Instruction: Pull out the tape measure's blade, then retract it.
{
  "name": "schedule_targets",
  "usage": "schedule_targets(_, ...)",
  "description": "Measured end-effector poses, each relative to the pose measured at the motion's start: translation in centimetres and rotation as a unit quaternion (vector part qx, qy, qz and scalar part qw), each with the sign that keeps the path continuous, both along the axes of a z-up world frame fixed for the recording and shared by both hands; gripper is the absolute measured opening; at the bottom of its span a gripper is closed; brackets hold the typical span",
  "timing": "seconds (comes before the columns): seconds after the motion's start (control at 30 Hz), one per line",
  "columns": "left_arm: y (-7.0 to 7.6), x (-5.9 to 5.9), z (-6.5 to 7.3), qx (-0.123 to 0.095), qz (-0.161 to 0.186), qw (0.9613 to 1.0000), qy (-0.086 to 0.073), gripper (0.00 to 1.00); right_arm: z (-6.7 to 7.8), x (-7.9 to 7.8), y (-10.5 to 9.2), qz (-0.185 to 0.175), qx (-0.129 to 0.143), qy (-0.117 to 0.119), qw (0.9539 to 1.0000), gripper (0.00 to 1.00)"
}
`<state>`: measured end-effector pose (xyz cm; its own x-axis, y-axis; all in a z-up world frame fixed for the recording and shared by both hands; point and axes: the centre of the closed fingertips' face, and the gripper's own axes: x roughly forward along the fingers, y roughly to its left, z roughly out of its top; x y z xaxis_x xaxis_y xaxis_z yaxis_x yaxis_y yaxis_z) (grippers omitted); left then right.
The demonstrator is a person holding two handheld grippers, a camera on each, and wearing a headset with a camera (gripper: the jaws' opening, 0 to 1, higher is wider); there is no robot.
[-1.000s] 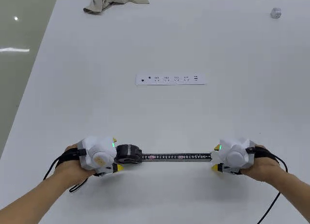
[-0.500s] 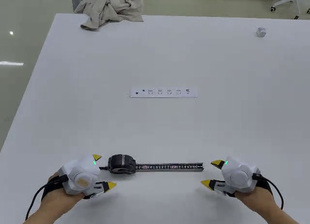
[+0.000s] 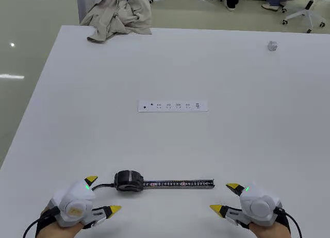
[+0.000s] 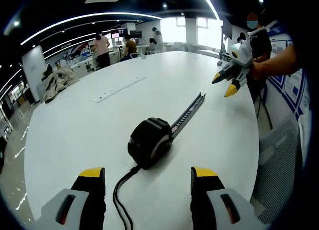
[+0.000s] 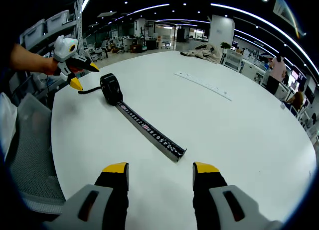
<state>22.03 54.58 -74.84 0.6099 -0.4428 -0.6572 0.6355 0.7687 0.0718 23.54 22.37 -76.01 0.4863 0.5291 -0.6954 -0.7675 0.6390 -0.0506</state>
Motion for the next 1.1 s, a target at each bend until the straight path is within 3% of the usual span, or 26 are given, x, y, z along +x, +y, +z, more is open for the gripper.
schedule_targets(0.53, 0.4, -2.3, 2.1, -0.038, 0.052, 0.9977, -0.020, 0.77, 2.4, -1.9, -0.6, -0.057, 0.036, -0.020, 0.9975, 0.67)
schedule_targets(1.1, 0.4, -4.7, 3.8, -0.062, 0.096, 0.9929, -0.031, 0.84, 4.9, -5.3, -0.2, -0.099, 0.070, -0.035, 0.9920, 0.77)
